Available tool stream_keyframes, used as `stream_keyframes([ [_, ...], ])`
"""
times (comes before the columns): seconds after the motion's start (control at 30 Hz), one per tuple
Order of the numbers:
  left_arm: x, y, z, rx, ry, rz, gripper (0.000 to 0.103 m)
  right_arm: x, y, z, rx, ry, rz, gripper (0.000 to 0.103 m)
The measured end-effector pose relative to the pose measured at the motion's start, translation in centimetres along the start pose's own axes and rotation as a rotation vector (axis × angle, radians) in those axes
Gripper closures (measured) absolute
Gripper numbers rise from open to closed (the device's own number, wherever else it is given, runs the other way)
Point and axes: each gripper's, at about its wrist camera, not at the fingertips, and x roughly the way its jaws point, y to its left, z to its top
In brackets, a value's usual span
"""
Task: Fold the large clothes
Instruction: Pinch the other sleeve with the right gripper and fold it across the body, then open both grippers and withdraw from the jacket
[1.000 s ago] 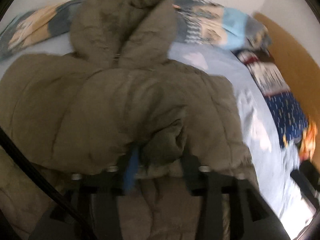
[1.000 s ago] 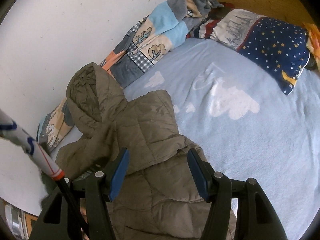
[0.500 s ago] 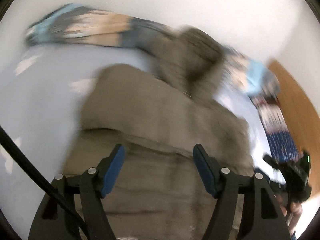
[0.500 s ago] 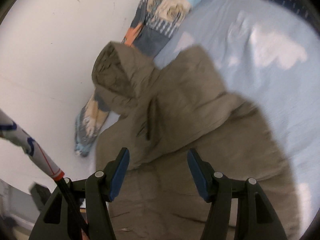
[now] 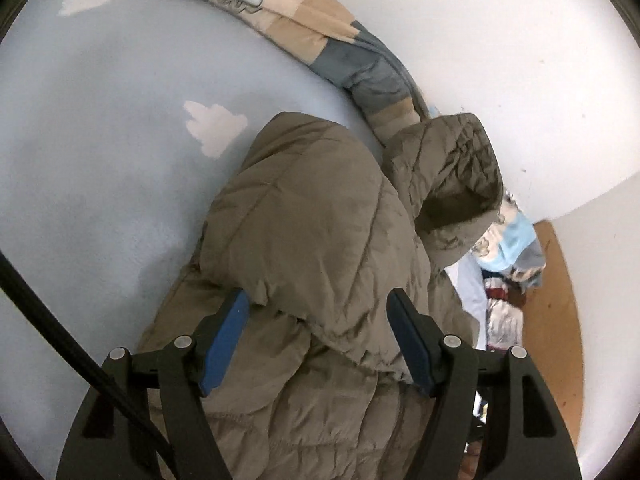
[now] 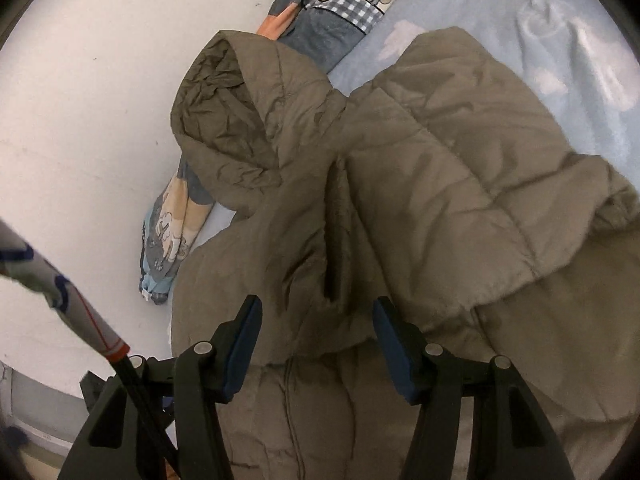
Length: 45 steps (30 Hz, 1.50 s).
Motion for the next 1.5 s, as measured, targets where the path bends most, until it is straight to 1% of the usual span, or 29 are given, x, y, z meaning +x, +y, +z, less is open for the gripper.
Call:
stream_keyframes([
  [0.03,0.2,0.2,0.1,-0.008,0.000,0.000,0.032,0.4,0.0,0.1,-0.001,0.004,0.003,0.041],
  [0.1,0.2,0.4,0.2,-0.014,-0.011,0.010,0.032,1.0,0.4,0.4,-0.018,0.020,0.018,0.073],
  [0.13,0.4,0.3,0.2,-0.015,-0.013,0.013,0.032,0.8,0.6,0.4,-0.032,0.017,0.006,0.082],
  [0.17,0.5,0.2,0.2,-0.019,-0.015,0.012,0.032,0.6,1.0,0.4,-0.050,0.012,-0.008,0.085],
  [0.23,0.6,-0.1,0.1,-0.016,-0.016,0.009,0.032,-0.5,1.8,0.4,-0.083,-0.021,-0.019,0.086],
  [0.33,0.9,-1.1,-0.2,0.028,-0.015,0.026,0.032,-2.8,3.0,1.1,-0.142,-0.091,-0.076,0.086],
  [0.43,1.5,-2.0,-0.8,0.068,-0.005,0.043,0.032,-4.8,2.6,1.8,-0.158,-0.142,-0.148,0.086],
  [0.5,1.9,-2.5,-1.1,0.091,-0.001,0.065,0.032,-5.3,1.6,2.2,-0.157,-0.163,-0.231,0.086],
  [0.53,2.1,-2.7,-1.3,0.102,0.007,0.077,0.032,-5.4,1.1,2.4,-0.156,-0.163,-0.259,0.086],
  [0.6,2.8,-2.7,-1.7,0.116,0.024,0.116,0.032,-4.8,-0.1,2.5,-0.141,-0.125,-0.291,0.086],
  [0.63,3.0,-2.7,-1.8,0.121,0.032,0.128,0.032,-4.4,-0.9,2.5,-0.125,-0.103,-0.296,0.086],
  [0.73,3.9,-2.3,-2.1,0.135,0.060,0.167,0.032,-3.4,-2.1,2.3,-0.110,-0.076,-0.303,0.084],
  [0.83,3.6,-2.9,-2.2,0.166,0.053,0.199,0.032,-3.3,-2.4,2.4,-0.094,-0.064,-0.304,0.079],
  [0.9,2.6,-3.7,-2.1,0.192,0.018,0.216,0.032,-4.0,-2.2,2.9,-0.070,-0.052,-0.330,0.069],
  [0.93,1.9,-4.3,-2.0,0.214,-0.012,0.226,0.032,-4.6,-2.0,2.9,-0.060,-0.056,-0.345,0.060],
  [0.97,1.1,-5.0,-2.0,0.245,-0.053,0.244,0.032,-5.5,-1.6,2.9,-0.057,-0.074,-0.373,0.056],
  [1.0,0.5,-5.5,-2.0,0.271,-0.086,0.260,0.032,-6.2,-0.8,2.9,-0.064,-0.105,-0.411,0.056],
  [1.03,-0.1,-6.2,-2.1,0.308,-0.127,0.286,0.032,-6.9,-0.3,2.8,-0.084,-0.137,-0.424,0.056],
  [1.07,-0.3,-6.8,-2.3,0.340,-0.157,0.313,0.032,-7.6,0.3,2.8,-0.112,-0.172,-0.428,0.056],
  [1.1,-0.3,-7.1,-2.5,0.362,-0.168,0.328,0.032,-8.1,1.1,2.7,-0.147,-0.205,-0.426,0.056],
  [1.17,0.5,-7.6,-3.0,0.406,-0.155,0.334,0.032,-8.1,2.3,2.3,-0.224,-0.229,-0.388,0.056],
  [1.23,1.7,-8.0,-3.6,0.435,-0.123,0.343,0.032,-7.0,3.3,1.7,-0.307,-0.210,-0.368,0.056],
  [1.3,2.8,-8.0,-4.1,0.461,-0.095,0.357,0.032,-5.5,3.8,0.9,-0.371,-0.173,-0.383,0.057],
  [1.33,3.5,-7.8,-4.3,0.468,-0.077,0.378,0.032,-4.7,3.8,0.8,-0.388,-0.163,-0.399,0.060],
  [1.4,4.6,-7.0,-4.4,0.463,-0.035,0.405,0.032,-2.8,3.6,0.7,-0.419,-0.126,-0.449,0.060],
  [1.43,4.9,-6.6,-4.3,0.447,-0.019,0.402,0.031,-2.5,3.1,0.5,-0.418,-0.110,-0.463,0.061],
  [1.5,5.2,-6.0,-4.1,0.417,-0.008,0.394,0.025,-1.7,2.0,0.7,-0.393,-0.077,-0.463,0.061],
])
